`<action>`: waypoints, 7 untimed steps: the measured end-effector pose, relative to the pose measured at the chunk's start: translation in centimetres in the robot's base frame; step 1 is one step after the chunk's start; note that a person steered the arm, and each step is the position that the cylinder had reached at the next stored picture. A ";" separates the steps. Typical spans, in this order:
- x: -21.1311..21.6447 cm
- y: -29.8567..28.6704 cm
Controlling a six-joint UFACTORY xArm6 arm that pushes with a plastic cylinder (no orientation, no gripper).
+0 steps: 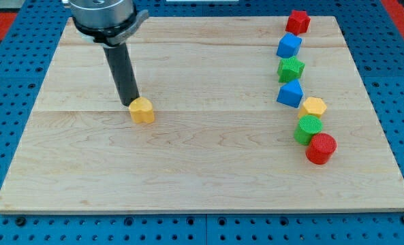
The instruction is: Slide the yellow heart to the bottom center
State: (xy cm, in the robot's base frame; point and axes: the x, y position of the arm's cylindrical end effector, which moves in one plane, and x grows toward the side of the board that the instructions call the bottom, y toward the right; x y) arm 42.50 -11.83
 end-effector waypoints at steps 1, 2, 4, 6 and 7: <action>1.3 1.1; 3.0 1.5; 5.3 1.5; 6.9 4.1; 7.5 6.3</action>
State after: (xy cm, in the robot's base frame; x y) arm 49.96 -5.55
